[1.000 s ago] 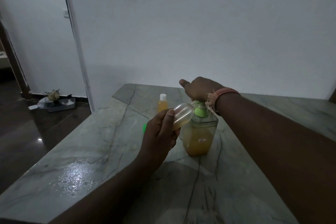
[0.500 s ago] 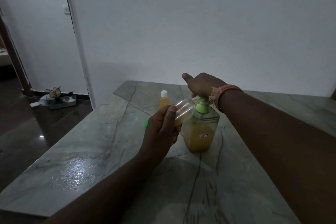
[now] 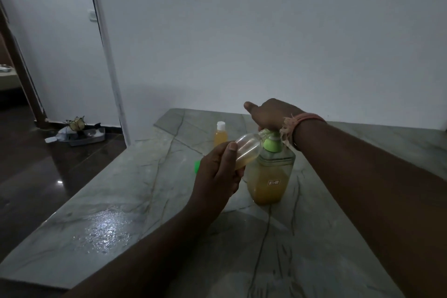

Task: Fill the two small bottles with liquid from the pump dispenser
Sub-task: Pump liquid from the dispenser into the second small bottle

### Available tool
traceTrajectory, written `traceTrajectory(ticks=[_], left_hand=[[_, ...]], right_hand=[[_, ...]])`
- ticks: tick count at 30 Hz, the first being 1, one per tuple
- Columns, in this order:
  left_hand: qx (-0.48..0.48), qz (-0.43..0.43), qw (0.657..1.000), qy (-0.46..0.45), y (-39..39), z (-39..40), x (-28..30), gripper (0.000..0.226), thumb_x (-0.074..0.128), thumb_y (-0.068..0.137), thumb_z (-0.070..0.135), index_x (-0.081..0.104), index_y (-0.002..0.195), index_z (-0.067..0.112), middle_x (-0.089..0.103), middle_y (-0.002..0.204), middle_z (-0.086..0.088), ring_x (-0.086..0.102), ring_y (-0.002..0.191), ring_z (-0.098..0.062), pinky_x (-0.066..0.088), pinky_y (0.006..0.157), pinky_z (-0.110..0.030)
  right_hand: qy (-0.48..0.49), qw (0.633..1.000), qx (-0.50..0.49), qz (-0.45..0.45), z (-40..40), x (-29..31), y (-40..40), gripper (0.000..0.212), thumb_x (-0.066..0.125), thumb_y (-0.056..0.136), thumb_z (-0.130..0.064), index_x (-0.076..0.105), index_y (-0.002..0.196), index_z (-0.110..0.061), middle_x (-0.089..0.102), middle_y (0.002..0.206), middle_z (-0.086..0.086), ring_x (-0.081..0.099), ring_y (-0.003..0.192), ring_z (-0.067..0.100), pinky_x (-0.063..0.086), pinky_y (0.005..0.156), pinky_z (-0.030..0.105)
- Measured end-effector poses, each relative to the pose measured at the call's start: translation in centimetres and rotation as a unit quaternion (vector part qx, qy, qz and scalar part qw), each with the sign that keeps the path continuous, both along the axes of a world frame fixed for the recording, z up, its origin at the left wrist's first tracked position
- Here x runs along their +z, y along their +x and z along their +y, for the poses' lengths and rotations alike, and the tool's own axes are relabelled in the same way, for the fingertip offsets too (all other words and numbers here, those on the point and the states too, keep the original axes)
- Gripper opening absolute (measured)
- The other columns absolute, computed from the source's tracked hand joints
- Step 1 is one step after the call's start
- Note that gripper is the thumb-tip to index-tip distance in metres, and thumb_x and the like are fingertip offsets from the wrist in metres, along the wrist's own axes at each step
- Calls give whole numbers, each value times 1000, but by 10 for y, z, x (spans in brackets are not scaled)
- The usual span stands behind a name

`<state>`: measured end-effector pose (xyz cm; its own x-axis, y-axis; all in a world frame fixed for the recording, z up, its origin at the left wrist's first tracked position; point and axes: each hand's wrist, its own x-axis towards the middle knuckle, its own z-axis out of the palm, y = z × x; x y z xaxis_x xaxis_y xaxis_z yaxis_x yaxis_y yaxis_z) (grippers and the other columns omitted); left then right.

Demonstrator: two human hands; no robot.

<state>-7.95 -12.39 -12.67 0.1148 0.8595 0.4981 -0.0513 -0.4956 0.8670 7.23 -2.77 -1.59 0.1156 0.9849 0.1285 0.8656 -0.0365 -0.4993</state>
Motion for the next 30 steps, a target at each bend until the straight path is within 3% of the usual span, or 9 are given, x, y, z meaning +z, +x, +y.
traceTrajectory(ticks=[4, 8, 11, 16, 20, 25, 30], left_hand=[[0, -2, 1000, 6, 0, 2, 0, 37, 39, 102, 40, 63, 102, 11, 58, 65, -2, 50, 49, -10, 39, 43, -23], [6, 7, 1000, 4, 0, 2, -2, 32, 39, 105, 35, 63, 105, 15, 59, 68, -3, 51, 50, -11, 40, 44, -25], [6, 2, 1000, 1, -1, 1, 0, 34, 39, 104, 36, 63, 105, 13, 59, 67, -2, 51, 50, -11, 40, 44, -25], [3, 4, 1000, -2, 0, 0, 1, 47, 39, 96, 47, 62, 109, 8, 59, 68, -2, 51, 50, -9, 40, 44, -24], [1, 5, 1000, 11, 1, 4, -1, 41, 39, 98, 44, 63, 105, 12, 58, 65, -2, 50, 49, -10, 39, 43, -23], [2, 2, 1000, 10, 1, 5, -2, 35, 38, 102, 39, 63, 100, 15, 58, 65, -2, 49, 50, -11, 39, 44, -23], [11, 13, 1000, 6, 2, 3, -1, 40, 39, 97, 46, 62, 103, 14, 58, 66, -1, 51, 50, -8, 40, 45, -22]], right_hand=[[39, 998, 0, 40, 2, -7, 5, 74, 33, 96, -67, 70, 110, -5, 70, 110, 13, 64, 94, 29, 42, 81, 34], [5, 1000, 3, 20, -1, -5, 4, 71, 32, 99, -63, 69, 114, -4, 68, 108, 14, 59, 80, 23, 37, 75, 32], [-3, 1000, 3, 4, -2, -3, 1, 72, 31, 99, -62, 68, 117, -4, 67, 115, 14, 58, 89, 26, 36, 79, 32], [1, 1000, 13, 2, -1, 2, -2, 71, 33, 98, -64, 69, 112, -4, 69, 111, 12, 60, 89, 26, 39, 80, 34], [17, 999, -5, 40, 4, -7, 7, 71, 29, 99, -62, 69, 112, -4, 68, 114, 13, 61, 96, 27, 38, 81, 34], [-8, 1000, -9, 23, 4, -6, 3, 64, 33, 100, -56, 68, 114, -3, 67, 120, 14, 62, 105, 30, 39, 83, 32], [-33, 999, 5, -28, 0, 4, -2, 65, 32, 102, -55, 66, 119, -2, 66, 121, 14, 60, 99, 29, 37, 81, 31]])
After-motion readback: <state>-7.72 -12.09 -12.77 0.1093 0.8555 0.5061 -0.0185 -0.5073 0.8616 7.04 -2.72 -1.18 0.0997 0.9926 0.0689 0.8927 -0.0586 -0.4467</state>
